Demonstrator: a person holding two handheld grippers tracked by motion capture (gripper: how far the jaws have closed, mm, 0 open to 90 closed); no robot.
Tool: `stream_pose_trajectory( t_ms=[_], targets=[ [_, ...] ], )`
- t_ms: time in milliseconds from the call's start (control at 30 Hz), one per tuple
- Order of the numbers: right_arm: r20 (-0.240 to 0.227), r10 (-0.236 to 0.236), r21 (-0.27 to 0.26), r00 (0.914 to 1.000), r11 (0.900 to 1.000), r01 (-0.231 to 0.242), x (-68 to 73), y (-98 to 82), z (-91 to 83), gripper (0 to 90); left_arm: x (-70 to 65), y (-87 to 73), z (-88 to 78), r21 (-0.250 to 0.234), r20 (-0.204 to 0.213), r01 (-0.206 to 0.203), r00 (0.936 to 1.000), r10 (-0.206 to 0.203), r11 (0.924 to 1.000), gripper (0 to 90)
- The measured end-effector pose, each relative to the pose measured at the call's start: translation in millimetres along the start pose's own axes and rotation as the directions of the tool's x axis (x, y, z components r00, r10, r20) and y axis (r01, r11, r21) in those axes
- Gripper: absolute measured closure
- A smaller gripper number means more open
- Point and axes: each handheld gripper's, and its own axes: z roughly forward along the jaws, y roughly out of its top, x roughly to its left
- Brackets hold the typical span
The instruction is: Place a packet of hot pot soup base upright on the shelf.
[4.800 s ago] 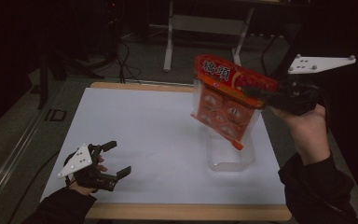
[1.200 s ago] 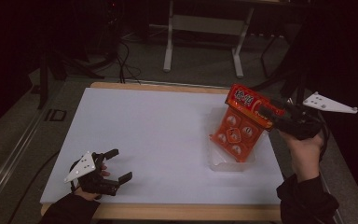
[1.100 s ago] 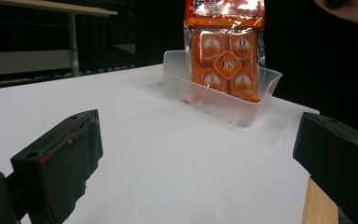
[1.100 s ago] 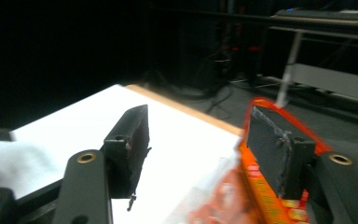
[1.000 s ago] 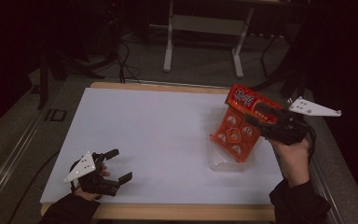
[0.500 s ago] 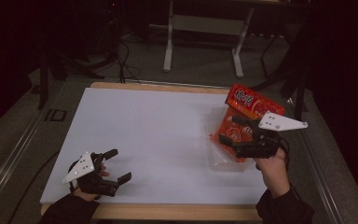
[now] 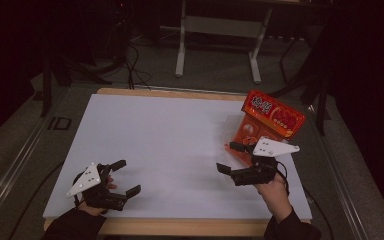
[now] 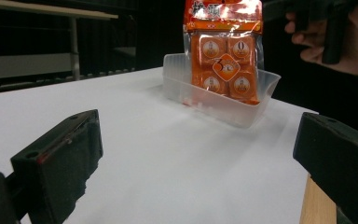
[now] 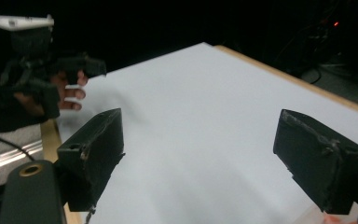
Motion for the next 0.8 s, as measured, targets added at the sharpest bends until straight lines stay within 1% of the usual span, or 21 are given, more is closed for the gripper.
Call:
stream_pose_trajectory(
  t_ms=[167,233,300,333,367,533,600,633,700,767,800],
  targets=[
    [-0.025,0.015,0.031,0.9996,0.999,-0.014,5.8,-15.2,12.1,15.9,-0.6,-0.2,-0.2,0.002,0.002,-0.001,1.0,0.001,1.0,1.9],
    [-0.025,0.016,0.028,0.9996,1.0,-0.015,8.3,-20.2,15.7,15.9,-0.9,-0.3,0.0,0.002,0.002,-0.002,1.0,0.002,1.0,1.9],
    [-0.041,0.025,0.033,0.9989,0.999,-0.023,10.8,-24.7,19.3,15.9,-1.1,-0.3,0.0,0.002,0.004,-0.001,1.0,0.001,1.0,1.9],
    [-0.041,0.025,0.033,0.9989,0.999,-0.023,10.8,-24.7,19.3,15.9,-1.1,-0.3,0.0,0.002,0.004,-0.001,1.0,0.001,1.0,2.0],
    [-0.053,0.022,0.051,0.9984,0.999,-0.019,13.2,-28.6,22.6,15.9,-1.4,-0.2,-0.2,0.003,0.006,-0.004,1.0,0.004,1.0,2.0],
    [-0.061,0.012,0.084,0.9981,0.996,-0.007,19.5,-39.3,26.4,15.9,-1.8,-0.9,-0.3,0.005,0.008,-0.011,0.9999,0.011,0.9999,1.9],
    [-0.054,0.005,0.084,0.9985,0.996,0.0,21.3,-43.8,26.0,15.9,-1.7,-1.2,-0.1,0.005,0.008,-0.01,0.9999,0.01,0.9999,2.0],
    [-0.059,0.011,0.089,0.9982,0.996,-0.005,21.5,-45.8,25.8,15.8,-1.6,-1.3,0.1,0.005,0.008,-0.012,0.9999,0.012,0.9999,1.9],
    [-0.054,0.009,0.091,0.9985,0.996,-0.004,22.2,-50.0,25.4,15.8,-1.8,-1.5,0.4,0.005,0.01,-0.013,0.9999,0.013,0.9999,1.9],
    [-0.065,0.009,0.106,0.9979,0.994,-0.002,22.2,-53.5,25.6,15.8,-2.4,-1.6,0.8,0.007,0.01,-0.017,0.9998,0.017,0.9998,1.9],
    [-0.062,0.006,0.105,0.9981,0.994,0.001,22.3,-55.4,25.8,15.8,-2.5,-1.7,0.8,0.007,0.011,-0.017,0.9998,0.017,0.9998,1.9]
  ],
)
